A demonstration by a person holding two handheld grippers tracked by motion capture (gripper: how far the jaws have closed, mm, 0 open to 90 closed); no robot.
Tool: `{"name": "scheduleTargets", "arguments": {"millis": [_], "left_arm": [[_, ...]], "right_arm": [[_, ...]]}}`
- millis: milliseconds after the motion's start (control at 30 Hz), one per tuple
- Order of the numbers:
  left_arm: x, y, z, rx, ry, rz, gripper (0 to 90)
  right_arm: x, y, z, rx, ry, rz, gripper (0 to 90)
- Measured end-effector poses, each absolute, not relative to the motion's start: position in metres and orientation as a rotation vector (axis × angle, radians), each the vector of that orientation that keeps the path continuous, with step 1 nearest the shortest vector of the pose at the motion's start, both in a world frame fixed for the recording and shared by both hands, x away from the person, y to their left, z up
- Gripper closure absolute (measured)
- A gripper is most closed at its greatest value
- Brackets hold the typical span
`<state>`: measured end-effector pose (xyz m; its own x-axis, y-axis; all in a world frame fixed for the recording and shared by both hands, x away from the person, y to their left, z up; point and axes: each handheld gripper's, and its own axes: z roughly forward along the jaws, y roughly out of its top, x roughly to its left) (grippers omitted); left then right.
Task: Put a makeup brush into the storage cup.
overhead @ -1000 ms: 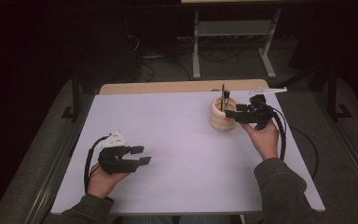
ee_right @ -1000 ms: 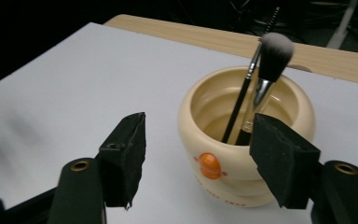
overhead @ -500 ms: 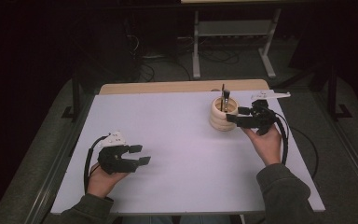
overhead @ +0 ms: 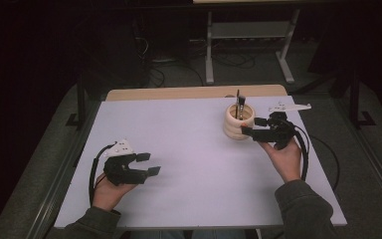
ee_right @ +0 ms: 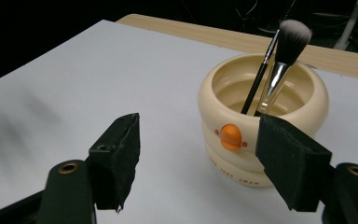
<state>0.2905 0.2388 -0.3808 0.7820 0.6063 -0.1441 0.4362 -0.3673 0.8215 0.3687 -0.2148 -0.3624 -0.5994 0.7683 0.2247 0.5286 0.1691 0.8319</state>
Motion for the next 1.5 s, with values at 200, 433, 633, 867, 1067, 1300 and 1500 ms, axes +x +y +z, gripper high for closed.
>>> {"name": "scheduleTargets", "arguments": {"millis": [200, 433, 633, 867, 1067, 1300, 1500], "left_arm": [[0.291, 0.240, -0.381, 2.018, 0.784, 0.234, 30.0], [0.291, 0.240, -0.383, 2.033, 0.784, 0.239, 28.1], [0.291, 0.242, -0.385, 2.033, 0.789, 0.241, 26.8], [0.289, 0.245, -0.385, 2.026, 0.800, 0.253, 25.7], [0.287, 0.246, -0.387, 2.030, 0.801, 0.259, 24.9], [0.284, 0.248, -0.389, 2.021, 0.808, 0.265, 24.2], [0.282, 0.250, -0.390, 2.027, 0.802, 0.277, 23.9]], "right_arm": [[0.361, -0.214, -0.371, 1.235, 2.208, 1.401, 29.8], [0.352, -0.213, -0.373, 1.231, 2.226, 1.399, 28.3], [0.346, -0.212, -0.373, 1.204, 2.222, 1.409, 27.7], [0.341, -0.213, -0.380, 1.206, 2.235, 1.413, 27.8], [0.336, -0.212, -0.382, 1.185, 2.243, 1.408, 27.7], [0.330, -0.213, -0.385, 1.176, 2.252, 1.399, 27.4], [0.324, -0.217, -0.383, 1.169, 2.241, 1.408, 27.2]]}}
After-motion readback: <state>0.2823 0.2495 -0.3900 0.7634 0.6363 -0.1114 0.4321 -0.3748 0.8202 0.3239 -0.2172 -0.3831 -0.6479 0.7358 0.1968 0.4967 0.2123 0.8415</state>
